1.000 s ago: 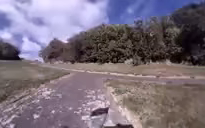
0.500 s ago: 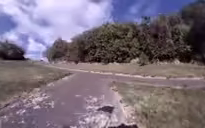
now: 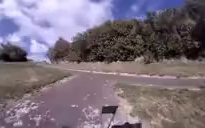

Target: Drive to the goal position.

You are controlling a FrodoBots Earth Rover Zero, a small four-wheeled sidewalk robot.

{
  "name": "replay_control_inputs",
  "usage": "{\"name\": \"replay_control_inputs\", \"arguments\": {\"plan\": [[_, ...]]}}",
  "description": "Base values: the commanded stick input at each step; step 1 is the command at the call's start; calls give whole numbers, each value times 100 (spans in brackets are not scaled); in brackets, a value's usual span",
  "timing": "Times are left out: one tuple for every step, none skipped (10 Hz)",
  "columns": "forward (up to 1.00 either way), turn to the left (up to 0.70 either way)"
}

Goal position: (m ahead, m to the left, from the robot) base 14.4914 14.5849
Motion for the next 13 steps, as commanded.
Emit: {"name": "replay_control_inputs", "arguments": {"plan": [[100,4],[100,20],[100,32],[100,27],[100,12],[100,3],[100,3],[100,3],[100,3],[100,22],[100,31],[100,40],[100,10]]}}
